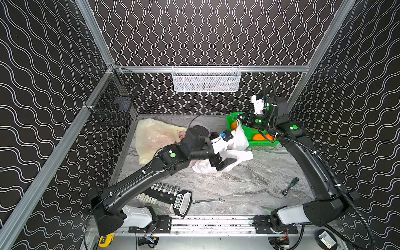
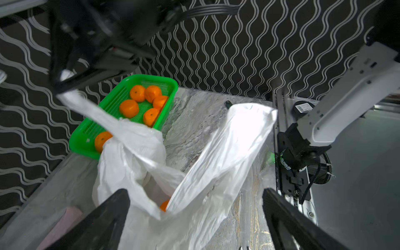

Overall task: Place the oranges into plastic bags & tie knots
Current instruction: Adjust the plastic bag at the center of the board.

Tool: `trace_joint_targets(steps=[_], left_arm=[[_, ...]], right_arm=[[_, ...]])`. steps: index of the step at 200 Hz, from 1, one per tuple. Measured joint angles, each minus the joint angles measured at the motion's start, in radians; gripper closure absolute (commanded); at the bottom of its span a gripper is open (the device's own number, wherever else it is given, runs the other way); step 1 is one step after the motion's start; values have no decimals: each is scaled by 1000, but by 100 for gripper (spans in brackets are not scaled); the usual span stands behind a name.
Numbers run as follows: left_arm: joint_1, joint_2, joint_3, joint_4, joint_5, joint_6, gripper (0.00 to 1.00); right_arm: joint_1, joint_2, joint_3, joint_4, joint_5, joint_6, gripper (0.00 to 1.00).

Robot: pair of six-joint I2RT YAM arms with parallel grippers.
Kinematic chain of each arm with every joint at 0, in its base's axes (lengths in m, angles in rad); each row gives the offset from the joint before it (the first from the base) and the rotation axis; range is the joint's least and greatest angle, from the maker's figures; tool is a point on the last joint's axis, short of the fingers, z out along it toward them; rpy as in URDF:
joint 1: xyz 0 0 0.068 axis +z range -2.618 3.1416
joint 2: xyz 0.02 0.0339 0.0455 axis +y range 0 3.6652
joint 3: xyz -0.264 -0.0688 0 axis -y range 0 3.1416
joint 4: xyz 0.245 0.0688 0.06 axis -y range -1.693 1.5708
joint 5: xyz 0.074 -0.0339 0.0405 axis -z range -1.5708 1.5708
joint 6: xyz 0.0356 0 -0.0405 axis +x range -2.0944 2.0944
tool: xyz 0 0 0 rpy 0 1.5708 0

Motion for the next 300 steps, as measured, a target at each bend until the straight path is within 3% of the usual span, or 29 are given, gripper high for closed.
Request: trace_joint_targets(steps=[52,88,124,154,181,228,300], left_arm=[[-91,55,26,3,-35,85,1],[-122,102,18,42,-166,124,4],[-130,117,-16,108,-269,132,32],[-130,102,-45,138,-356,149,65],[-122,70,-61,161,-377,153,72],[8,22,-72,166,-337,111,87],[315,71,68,151,-32,30,100]], right_arm=[[-7,-1,-5,0,-21,10,92],[-9,-3,-13,2,-28,13,92],[-11,-11,-24,3,-23,14,93],[-11,-38,-27,2,21,13,94],[-11,-78,-22,-1,61,-4,94],[0,-136,-4,-10,71,-88,93],[78,-199,31,-8,-5,-220,83]])
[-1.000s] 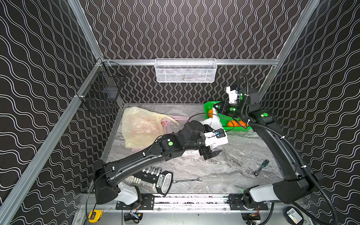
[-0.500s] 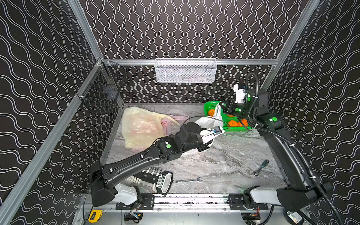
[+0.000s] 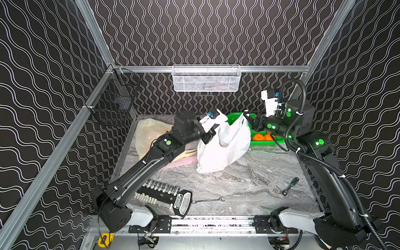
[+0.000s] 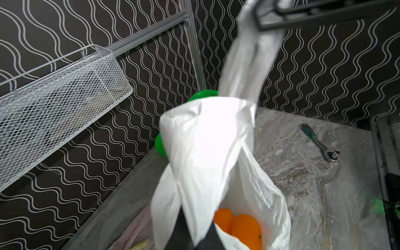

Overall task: Place the oranges into plastic bags & tie knots
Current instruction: Adjust the plastic bag at the center of the board.

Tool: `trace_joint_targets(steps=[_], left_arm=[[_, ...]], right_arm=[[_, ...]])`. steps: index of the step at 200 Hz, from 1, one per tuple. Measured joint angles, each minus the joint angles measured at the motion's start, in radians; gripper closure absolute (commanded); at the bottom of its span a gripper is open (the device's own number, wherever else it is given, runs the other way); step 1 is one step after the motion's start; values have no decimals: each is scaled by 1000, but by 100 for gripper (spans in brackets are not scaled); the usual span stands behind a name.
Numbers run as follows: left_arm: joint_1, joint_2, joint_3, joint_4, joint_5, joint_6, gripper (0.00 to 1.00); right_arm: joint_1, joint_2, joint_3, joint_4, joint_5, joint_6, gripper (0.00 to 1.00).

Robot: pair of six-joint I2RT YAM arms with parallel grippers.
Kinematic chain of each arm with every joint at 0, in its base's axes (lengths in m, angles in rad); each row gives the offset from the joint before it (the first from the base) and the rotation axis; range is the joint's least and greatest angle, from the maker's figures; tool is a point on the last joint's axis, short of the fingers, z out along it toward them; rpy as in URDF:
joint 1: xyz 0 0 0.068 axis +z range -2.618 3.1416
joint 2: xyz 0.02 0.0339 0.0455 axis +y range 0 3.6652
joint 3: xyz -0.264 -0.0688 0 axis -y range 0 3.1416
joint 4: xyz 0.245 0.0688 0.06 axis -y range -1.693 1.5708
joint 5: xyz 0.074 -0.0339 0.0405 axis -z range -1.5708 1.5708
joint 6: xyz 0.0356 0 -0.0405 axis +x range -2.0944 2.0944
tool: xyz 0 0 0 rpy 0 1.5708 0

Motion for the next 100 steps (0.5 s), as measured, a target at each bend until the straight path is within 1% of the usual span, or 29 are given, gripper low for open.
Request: trace_joint_targets(steps=[7,13,27,33,38,42,57,65,100], left_arm=[[31,16,13,0,35,-14,100],[56,28,18,-1,68,-18,100],[106,48,18,-5,143,-41,100],[123,54,18,-5,172,-48,100],[134,59,17,-5,194,-60,100],[141,61,17,-5,210,-64,100],[168,69,13,2,265,-73,100],[181,71,11,2,291,-83,100],[243,74,10,2,370,-92,100]], right_arm=[[1,-3,-10,8,-18,-11,81],[1,-3,-19,15,-27,-17,75],[1,0,-55,30,-49,-34,50],[1,0,-74,37,-53,-40,33],[1,-1,-88,41,-52,-43,23],[1,-3,-98,47,-51,-45,18],[1,-24,-127,61,-30,-58,4],[1,-48,-143,77,-7,-65,0],[2,-172,-230,191,124,-103,0]])
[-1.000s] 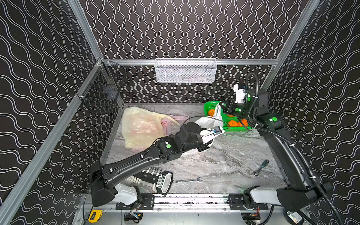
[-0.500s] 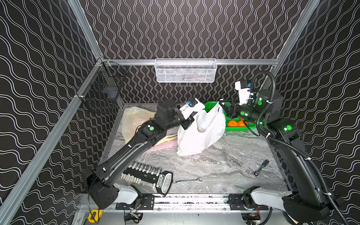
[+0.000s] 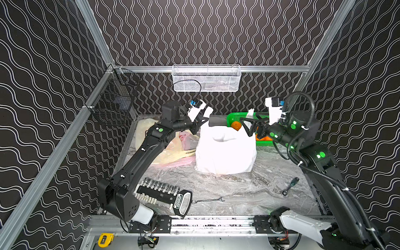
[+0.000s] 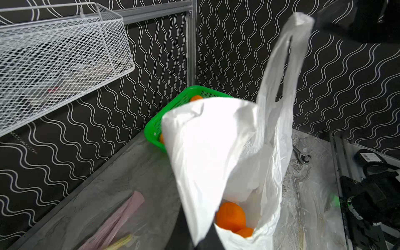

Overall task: Place the oranges into plastic bags & tie knots
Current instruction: Adjust the plastic bag at the center of the board, then tie the plastic bag at the center of the board.

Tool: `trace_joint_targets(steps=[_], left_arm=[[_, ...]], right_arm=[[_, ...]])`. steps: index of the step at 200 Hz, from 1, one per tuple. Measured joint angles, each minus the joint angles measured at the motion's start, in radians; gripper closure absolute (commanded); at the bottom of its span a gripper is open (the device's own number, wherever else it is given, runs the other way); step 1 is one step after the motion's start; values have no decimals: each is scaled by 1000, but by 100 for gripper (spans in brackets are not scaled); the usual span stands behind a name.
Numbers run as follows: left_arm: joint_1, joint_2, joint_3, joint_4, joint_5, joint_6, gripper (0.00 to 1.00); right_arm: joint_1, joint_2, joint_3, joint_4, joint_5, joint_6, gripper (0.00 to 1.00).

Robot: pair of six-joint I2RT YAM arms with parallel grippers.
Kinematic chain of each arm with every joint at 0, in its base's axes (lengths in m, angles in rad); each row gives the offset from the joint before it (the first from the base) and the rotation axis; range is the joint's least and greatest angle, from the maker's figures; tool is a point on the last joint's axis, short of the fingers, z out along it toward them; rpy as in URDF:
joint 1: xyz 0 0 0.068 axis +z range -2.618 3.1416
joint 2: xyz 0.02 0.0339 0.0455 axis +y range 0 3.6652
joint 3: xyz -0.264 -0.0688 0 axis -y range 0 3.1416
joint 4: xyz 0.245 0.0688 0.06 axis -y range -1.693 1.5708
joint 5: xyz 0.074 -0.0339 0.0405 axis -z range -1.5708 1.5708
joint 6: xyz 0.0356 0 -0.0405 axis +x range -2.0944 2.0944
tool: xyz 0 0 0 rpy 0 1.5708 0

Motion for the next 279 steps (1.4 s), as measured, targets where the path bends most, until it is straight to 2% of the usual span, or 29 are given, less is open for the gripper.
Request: trace_joint_targets(steps=[51,74,90,99,114,132,166,195,245,279], left_arm=[[59,9,2,-22,84,0,100],[79,9,2,-24,116,0,100],[85,8,0,-24,133,0,100],[87,8,-2,-24,143,0,100],[88,8,-6,-24,159,-3,100],[92,8,-8,-25,175,-4,100],[96,6,-13,-26,188,-5,100],[98,6,-13,-27,205,-5,100],[98,9,-13,-29,221,-22,100],[98,19,-11,-29,237,-23,100]], right_arm=[[0,-106,-81,51,152,-43,0],[-1,-167,-171,99,141,-79,0],[-8,-173,-214,107,119,-110,7],[-42,-138,-208,113,68,-122,10],[-130,-56,-177,114,-26,-139,1],[-214,-10,-191,115,-168,-153,0],[-368,23,-298,294,-510,-127,0],[-415,69,-373,465,-719,-77,0],[-434,174,-388,660,-906,-32,0],[-435,232,-341,674,-941,-60,2]])
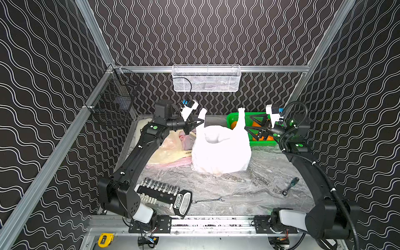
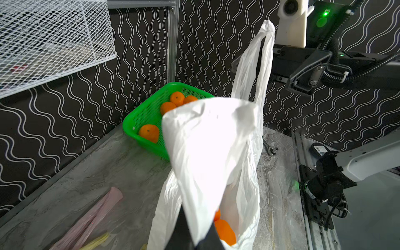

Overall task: Place the oranges into plastic bags & tie knots
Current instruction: Tie the plastic bag at the center of the board.

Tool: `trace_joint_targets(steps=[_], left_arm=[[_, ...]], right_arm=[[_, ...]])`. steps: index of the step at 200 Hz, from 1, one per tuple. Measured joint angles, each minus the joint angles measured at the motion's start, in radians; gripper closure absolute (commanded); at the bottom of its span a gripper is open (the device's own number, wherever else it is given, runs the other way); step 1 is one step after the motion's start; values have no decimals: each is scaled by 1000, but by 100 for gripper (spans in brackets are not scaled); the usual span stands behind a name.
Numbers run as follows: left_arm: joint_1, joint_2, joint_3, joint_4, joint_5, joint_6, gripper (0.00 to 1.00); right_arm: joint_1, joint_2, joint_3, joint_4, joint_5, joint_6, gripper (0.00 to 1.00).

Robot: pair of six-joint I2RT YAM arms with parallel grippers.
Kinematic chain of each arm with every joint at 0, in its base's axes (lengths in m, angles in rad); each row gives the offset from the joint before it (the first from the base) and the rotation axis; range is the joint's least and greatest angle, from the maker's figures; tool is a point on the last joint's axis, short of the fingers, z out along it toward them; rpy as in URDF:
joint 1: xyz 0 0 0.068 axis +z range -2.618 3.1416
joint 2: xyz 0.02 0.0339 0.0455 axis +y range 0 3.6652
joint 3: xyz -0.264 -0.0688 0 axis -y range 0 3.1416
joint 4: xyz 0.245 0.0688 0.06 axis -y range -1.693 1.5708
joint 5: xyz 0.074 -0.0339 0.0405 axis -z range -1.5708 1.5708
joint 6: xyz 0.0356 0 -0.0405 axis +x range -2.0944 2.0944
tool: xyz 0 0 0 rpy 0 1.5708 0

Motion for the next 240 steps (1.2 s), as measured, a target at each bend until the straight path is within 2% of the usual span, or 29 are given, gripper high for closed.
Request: trace_joint_targets(steps=[38,81,115,142,163,199,209,227,240], left_arm=[[0,8,2,0,12,-1,100],[1,13,2,0,16,-4,100],[1,13,2,0,16,-4,100],[2,13,2,0,17,-9,94],[7,25,18,0,27,-34,93],[8,34,15,3,52,-83,91],[8,34,13,6,54,-87,86],[8,25,8,5,52,-104,60],[8,8,0,2,50,-111,49]], right_arm=[[11,71,50,-24,-21,-40,13],[68,78,68,-61,-48,-87,22],[84,82,67,-78,-51,-104,40],[114,86,89,-145,-28,-146,56],[155,58,87,-194,26,-186,70],[251,-18,61,-254,133,-261,88],[282,-31,57,-283,170,-288,92],[338,-43,57,-336,227,-338,95],[367,-42,63,-381,280,-372,96]])
